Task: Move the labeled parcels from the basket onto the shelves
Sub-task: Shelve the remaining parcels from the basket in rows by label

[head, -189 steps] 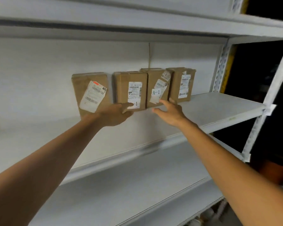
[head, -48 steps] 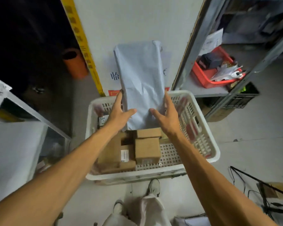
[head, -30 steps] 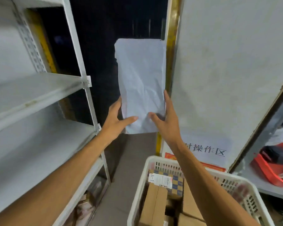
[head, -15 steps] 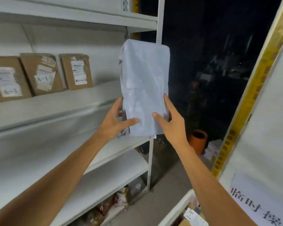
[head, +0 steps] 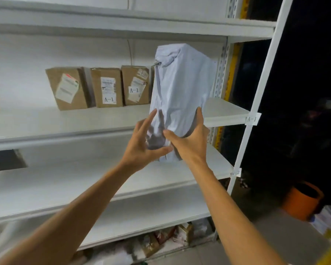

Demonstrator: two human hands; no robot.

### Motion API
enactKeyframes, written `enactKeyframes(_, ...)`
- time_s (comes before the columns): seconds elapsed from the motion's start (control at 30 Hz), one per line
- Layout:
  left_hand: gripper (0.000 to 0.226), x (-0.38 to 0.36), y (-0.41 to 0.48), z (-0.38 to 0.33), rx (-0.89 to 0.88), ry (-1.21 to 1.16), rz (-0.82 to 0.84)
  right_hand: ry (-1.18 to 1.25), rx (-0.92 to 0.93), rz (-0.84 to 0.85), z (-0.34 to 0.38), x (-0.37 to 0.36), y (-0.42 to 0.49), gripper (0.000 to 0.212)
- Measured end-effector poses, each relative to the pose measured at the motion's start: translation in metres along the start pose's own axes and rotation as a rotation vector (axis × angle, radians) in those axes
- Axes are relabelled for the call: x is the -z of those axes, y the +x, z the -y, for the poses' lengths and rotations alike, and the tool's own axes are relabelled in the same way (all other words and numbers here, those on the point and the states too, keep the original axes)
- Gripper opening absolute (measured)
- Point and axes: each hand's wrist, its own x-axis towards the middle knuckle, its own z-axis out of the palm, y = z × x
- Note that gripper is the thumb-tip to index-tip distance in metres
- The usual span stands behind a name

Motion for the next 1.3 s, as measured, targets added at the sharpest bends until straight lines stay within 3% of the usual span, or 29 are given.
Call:
enactKeyframes(0.1, 0.071, 0.031, -0.001, 0.003, 0.083, -0.288, 0.024, 0.163, -0.021, 0.026, 0.009, -0.021, 0.0, 0.105)
enactKeyframes(0.23, 0.037, 0.077, 0.003, 0.013, 0.38, -0.411, -0.001, 0.428, -0.118, 0.148, 0.023, -0.047, -0.003, 0.092)
enactKeyframes(0.33, 0.044, 0.109, 0.004, 0.02, 0.398, -0.493, 0.134, 0.593, -0.15, 0.282, 0.035, -0.066, -0.007, 0.073)
enactKeyframes(0.43, 0.047, 0.14, 0.005, 0.027, 0.333, -0.507, 0.23, 0.604, -0.128, 0.38, 0.046, -0.086, -0.012, 0.068)
enactKeyframes(0.5, 0.062, 0.16, 0.002, 0.04, 0.353, -0.472, 0.224, 0.531, -0.099, 0.389, 0.051, -0.099, -0.012, 0.052)
enactKeyframes(0.57, 0.061, 0.175, -0.004, 0.05, 0.354, -0.434, 0.154, 0.366, -0.013, 0.339, 0.056, -0.114, -0.012, 0.044)
enactKeyframes(0.67, 0.073, 0.192, -0.008, 0.063, 0.328, -0.44, 0.001, 0.14, 0.136, 0.221, 0.067, -0.138, -0.017, 0.057)
enactKeyframes(0.77, 0.091, 0.207, -0.009, 0.069, 0.365, -0.452, -0.103, 0.056, 0.216, 0.188, 0.079, -0.163, -0.027, 0.05)
enactKeyframes(0.83, 0.087, 0.214, -0.011, 0.072, 0.354, -0.425, -0.143, 0.068, 0.186, 0.248, 0.087, -0.176, -0.033, 0.056)
enactKeyframes(0.93, 0.083, 0.227, -0.016, 0.073, 0.324, -0.342, -0.206, 0.114, 0.123, 0.437, 0.094, -0.189, -0.036, 0.088)
enactKeyframes(1.0, 0.078, 0.242, -0.02, 0.078, 0.323, -0.291, -0.224, 0.04, 0.131, 0.495, 0.095, -0.195, -0.033, 0.096)
enactKeyframes(1.13, 0.06, 0.269, -0.031, 0.086, 0.295, -0.296, -0.237, 0.05, 0.138, 0.568, 0.083, -0.212, -0.029, 0.085)
enactKeyframes(1.3, 0.069, 0.295, -0.037, 0.092, 0.266, -0.305, -0.19, 0.21, 0.159, 0.575, 0.079, -0.246, -0.033, 0.061)
